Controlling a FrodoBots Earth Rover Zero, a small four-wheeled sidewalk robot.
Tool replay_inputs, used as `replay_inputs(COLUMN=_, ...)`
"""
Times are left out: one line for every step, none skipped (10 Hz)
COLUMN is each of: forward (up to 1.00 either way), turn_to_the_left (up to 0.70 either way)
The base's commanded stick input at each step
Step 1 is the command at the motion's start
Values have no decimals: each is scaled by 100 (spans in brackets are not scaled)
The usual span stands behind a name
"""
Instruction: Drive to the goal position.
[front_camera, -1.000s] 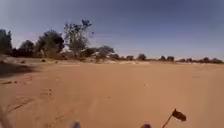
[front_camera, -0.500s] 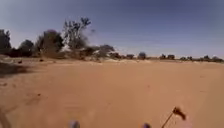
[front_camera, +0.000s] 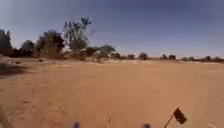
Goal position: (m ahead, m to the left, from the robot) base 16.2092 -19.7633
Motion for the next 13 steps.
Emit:
replay_inputs(forward=70, turn_to_the_left=0)
replay_inputs(forward=70, turn_to_the_left=0)
replay_inputs(forward=70, turn_to_the_left=0)
replay_inputs(forward=70, turn_to_the_left=0)
replay_inputs(forward=70, turn_to_the_left=0)
replay_inputs(forward=70, turn_to_the_left=0)
replay_inputs(forward=70, turn_to_the_left=0)
replay_inputs(forward=70, turn_to_the_left=0)
replay_inputs(forward=70, turn_to_the_left=0)
replay_inputs(forward=70, turn_to_the_left=0)
replay_inputs(forward=70, turn_to_the_left=0)
replay_inputs(forward=70, turn_to_the_left=0)
replay_inputs(forward=70, turn_to_the_left=0)
